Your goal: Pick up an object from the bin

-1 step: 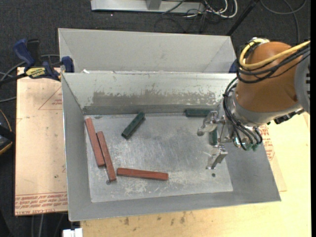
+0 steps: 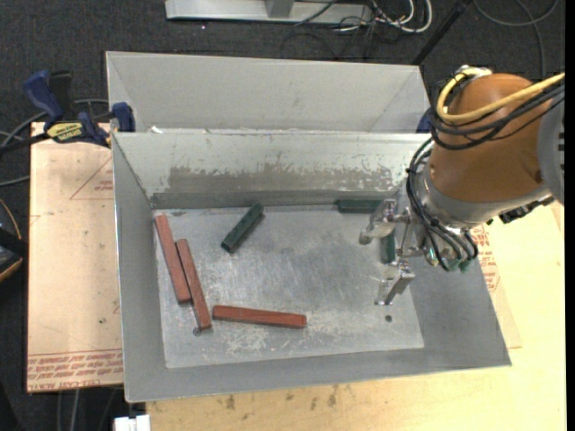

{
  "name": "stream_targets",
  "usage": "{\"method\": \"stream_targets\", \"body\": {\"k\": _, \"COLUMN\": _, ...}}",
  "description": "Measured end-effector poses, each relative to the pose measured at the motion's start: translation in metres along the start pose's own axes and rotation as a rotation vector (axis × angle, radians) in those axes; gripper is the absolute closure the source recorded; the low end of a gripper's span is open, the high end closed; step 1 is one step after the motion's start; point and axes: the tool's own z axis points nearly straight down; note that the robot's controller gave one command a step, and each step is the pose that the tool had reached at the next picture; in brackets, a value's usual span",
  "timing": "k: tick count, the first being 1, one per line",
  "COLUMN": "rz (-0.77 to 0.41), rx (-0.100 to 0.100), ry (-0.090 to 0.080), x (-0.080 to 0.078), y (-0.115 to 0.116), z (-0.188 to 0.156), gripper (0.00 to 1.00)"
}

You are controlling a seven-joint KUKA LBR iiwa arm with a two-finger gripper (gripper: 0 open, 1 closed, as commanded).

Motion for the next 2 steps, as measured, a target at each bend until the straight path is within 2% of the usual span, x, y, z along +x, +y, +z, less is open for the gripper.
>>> {"method": "stream_targets", "body": {"k": 1, "rz": -0.049, "rx": 0.001, "ry": -0.007, "x": 0.012, "y": 0.033, "z": 0.045, "gripper": 0.00}}
{"method": "stream_targets", "body": {"k": 2, "rz": -0.104, "rx": -0.002, "ry": -0.005, "x": -0.010, "y": 0.040, "z": 0.104, "gripper": 0.00}}
